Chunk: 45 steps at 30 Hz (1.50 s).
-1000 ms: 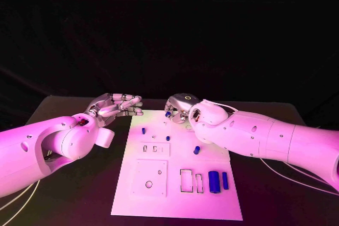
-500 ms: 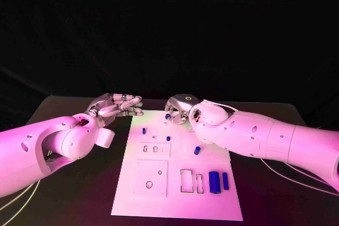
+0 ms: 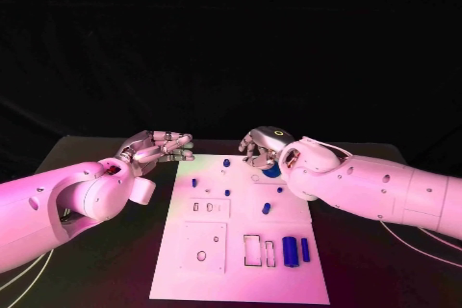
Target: Assemble the parts on the task board
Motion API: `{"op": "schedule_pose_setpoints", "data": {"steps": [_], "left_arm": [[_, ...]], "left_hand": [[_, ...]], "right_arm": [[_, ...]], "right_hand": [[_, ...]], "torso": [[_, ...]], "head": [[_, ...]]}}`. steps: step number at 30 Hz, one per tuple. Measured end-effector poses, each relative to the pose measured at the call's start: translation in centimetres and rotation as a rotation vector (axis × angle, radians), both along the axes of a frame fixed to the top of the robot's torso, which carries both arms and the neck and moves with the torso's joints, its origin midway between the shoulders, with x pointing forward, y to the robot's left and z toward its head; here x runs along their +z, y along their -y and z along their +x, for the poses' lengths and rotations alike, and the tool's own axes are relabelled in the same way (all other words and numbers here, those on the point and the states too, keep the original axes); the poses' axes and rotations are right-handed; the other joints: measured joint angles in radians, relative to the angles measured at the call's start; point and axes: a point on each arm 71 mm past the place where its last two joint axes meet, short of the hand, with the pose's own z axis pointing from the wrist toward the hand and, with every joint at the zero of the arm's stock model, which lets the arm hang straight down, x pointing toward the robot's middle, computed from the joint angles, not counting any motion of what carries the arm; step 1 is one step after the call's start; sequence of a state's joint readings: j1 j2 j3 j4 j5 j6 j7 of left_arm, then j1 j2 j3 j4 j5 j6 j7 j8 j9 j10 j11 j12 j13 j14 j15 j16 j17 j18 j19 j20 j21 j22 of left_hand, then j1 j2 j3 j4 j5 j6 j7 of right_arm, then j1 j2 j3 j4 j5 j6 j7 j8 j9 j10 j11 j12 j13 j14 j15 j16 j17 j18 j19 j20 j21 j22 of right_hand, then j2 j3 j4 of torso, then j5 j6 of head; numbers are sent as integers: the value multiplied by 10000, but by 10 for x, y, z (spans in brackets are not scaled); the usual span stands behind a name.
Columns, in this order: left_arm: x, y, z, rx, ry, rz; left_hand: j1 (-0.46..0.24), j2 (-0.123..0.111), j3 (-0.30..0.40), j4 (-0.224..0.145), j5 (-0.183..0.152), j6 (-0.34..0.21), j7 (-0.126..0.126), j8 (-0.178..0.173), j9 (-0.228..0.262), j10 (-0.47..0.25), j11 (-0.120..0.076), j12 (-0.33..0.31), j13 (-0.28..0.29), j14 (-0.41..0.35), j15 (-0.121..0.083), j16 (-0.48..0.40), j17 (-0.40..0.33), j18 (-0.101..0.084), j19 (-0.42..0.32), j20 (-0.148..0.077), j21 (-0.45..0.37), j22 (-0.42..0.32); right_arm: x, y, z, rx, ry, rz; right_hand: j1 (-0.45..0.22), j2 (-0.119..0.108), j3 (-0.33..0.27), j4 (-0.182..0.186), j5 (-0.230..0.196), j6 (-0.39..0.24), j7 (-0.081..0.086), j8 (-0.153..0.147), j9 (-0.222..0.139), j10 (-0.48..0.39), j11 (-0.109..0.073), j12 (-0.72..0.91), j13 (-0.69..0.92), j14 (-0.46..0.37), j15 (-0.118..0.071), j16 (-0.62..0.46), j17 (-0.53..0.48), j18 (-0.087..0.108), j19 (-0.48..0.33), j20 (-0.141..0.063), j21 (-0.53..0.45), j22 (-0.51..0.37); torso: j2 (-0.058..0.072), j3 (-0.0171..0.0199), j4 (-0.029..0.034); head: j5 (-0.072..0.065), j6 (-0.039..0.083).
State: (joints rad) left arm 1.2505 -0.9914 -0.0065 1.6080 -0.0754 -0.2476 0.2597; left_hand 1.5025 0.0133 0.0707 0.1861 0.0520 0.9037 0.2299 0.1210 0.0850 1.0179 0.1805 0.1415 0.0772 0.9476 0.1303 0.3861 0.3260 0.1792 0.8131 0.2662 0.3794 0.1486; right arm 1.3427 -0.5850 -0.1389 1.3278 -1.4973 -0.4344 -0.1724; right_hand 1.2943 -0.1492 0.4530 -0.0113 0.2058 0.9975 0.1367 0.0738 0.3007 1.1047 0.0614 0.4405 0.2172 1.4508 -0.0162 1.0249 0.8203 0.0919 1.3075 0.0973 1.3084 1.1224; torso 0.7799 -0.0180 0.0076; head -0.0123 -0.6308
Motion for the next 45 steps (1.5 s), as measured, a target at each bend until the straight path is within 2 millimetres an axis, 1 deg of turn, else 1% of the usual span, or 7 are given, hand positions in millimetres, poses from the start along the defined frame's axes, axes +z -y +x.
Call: {"op": "schedule_pose_setpoints", "data": {"steps": [4, 6, 9, 10, 13, 15, 45], "left_arm": [[0, 1, 1, 1, -5, -4], [-1, 1, 1, 2, -8, -4], [-1, 0, 2, 19, -18, 4], [-1, 0, 2, 25, -20, 7], [-2, -1, 3, 39, -23, 11], [-2, -1, 3, 48, -27, 15], [-1, 0, 0, -54, -46, -25]], "left_hand": [[0, 0, 0, 0, 0, 0, 0, 0, 0, 0, 0, 0, 0, 0, 0, 0, 0, -1, 0, 0, 0, 0], [0, 0, 0, 0, 0, 0, 0, 0, 0, 0, 0, 0, 1, 0, 0, 0, 0, 0, 0, 0, 0, 0], [0, 0, 0, 0, 0, 0, 0, 0, 0, 0, 0, 0, 0, 0, 0, 0, 0, 0, 0, 0, 0, 0], [0, 0, 0, 0, 0, 0, 0, 0, 0, 0, 0, 0, 1, 0, 0, 0, 1, 0, 0, 0, 0, 0], [0, 0, 0, 0, 0, 0, 0, 0, 0, 0, 0, 0, 1, 0, 0, 0, 1, -1, 0, 0, 0, 1], [0, 0, 0, 0, 0, 0, 0, 0, 0, 0, 0, 0, 1, 0, 0, 0, 1, -1, 0, 0, 0, 1], [0, 0, 27, 28, 0, 0, 0, 0, 1, 0, 0, 0, 1, 0, 0, -69, -19, 0, 0, 0, 0, -12]], "right_arm": [[5, 26, -5, -381, -358, 586], [6, 37, -7, -536, -557, 789], [6, 52, -9, -793, -922, 967], [6, 56, -9, -859, -1043, 986], [4, 63, -9, -997, -1386, 990], [2, 65, -8, -1074, -1662, 953], [-23, 65, 10, -1851, -2611, -79]], "right_hand": [[-151, -309, -582, 4, 482, 86, 5, 35, 43, 986, -130, 1393, 890, 120, -128, 695, 886, 1, 106, -135, -9, 177], [-134, -343, -1168, 98, 822, -30, 6, 139, 141, 955, -185, 4217, 3718, 148, -104, 1947, 2421, 0, 292, -310, 214, 524], [-130, -186, -1671, 271, 1022, -282, 45, 219, 252, 1612, -134, 7675, 7580, 148, -103, 3560, 4492, -19, 706, -153, 600, 1172], [-150, -163, -1790, 318, 1022, -327, 19, 225, 278, 1868, -92, 8298, 8376, 148, -103, 3930, 4730, -164, 834, -129, 735, 1394], [-124, -61, -2029, 405, 1063, -423, 118, 303, 339, 2357, -30, 9224, 9658, 157, -49, 4586, 4868, -163, 1021, -45, 968, 1768], [-124, -61, -2233, 474, 1063, -524, 110, 348, 387, 2748, 3, 9760, 10481, 140, -32, 4970, 4878, -314, 1263, -23, 1222, 1853], [-44, 16, -2781, 669, 1061, -1203, 220, 345, 413, 2823, 131, 10075, 10817, 139, 109, 5269, 4875, -312, 1486, 63, 1525, 1854]], "torso": [[-53, 6, -47], [-82, 12, -75], [-117, 17, -106], [-128, 23, -114], [-153, 30, -134], [-161, 29, -146], [-56, 39, -96]], "head": [[-17, 55], [-30, 75], [-47, 91], [-51, 96], [-54, 99], [-54, 100], [-256, -13]]}}
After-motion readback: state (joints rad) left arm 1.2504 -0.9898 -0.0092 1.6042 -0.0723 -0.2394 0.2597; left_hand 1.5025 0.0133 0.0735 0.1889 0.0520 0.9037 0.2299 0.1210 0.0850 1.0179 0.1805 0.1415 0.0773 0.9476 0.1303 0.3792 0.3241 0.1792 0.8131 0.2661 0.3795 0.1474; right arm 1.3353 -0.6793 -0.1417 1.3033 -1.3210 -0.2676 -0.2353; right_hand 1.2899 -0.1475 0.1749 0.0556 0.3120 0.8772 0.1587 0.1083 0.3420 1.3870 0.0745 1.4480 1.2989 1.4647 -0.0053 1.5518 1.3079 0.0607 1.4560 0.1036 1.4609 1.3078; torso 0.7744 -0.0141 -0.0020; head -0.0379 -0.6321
